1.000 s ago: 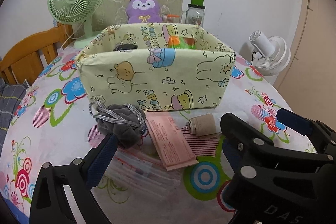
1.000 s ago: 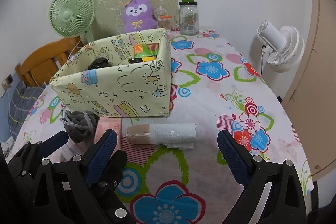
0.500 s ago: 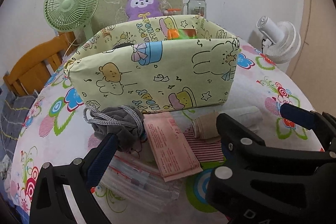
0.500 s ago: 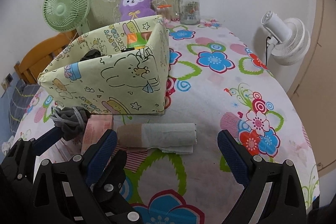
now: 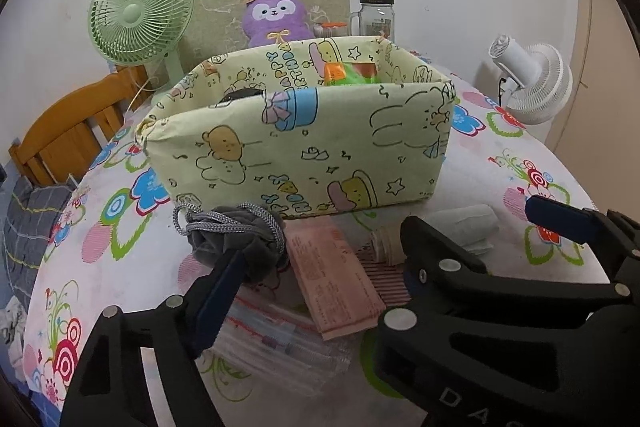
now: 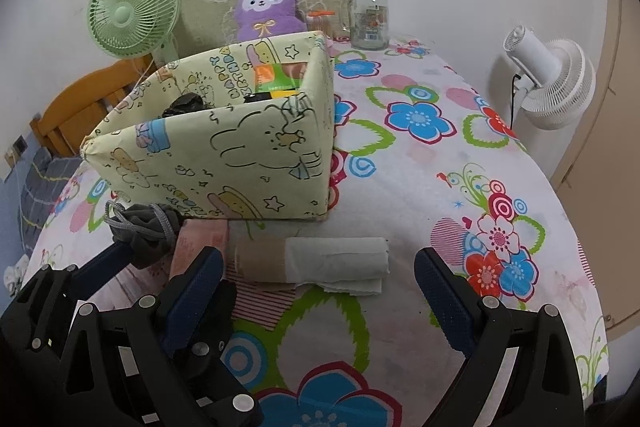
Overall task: Organize soft objects
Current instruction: 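Grasp the grey mesh bath sponge by its cord with the left tool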
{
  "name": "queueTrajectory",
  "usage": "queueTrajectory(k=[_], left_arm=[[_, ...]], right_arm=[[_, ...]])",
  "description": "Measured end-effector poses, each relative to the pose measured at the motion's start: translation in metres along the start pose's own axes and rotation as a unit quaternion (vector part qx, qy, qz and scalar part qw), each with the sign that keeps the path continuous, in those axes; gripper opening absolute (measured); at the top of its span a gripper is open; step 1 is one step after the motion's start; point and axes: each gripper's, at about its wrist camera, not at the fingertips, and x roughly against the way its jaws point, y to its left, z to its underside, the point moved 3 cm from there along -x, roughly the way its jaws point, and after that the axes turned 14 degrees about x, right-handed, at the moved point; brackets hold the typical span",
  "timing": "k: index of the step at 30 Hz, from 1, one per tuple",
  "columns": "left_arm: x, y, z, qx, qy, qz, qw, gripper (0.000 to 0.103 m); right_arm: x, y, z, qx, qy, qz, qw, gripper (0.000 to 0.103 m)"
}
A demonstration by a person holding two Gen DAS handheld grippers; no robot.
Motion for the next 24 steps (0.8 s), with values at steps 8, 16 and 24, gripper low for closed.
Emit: queueTrajectory(k=[8, 16, 24], left_arm=[[0.005, 0.014, 0.003, 0.016, 0.001, 0.000, 0.9999, 0.074], [0.010, 0.034, -0.001, 0.042, -0.005, -0.006, 0.9991, 0.074], [0.002, 0.053, -0.010, 0.062, -0.011, -0.018, 0.9979, 0.074]], right_arm=[[0.006, 0.014, 0.000, 0.012, -0.001, -0.001, 1.000, 0.098], [0.010, 0.025, -0.005, 0.018, -0.007, 0.001, 1.000, 0.098], [0.005, 0.038, -0.016, 0.024, -0.008, 0.001, 1.000, 0.098]])
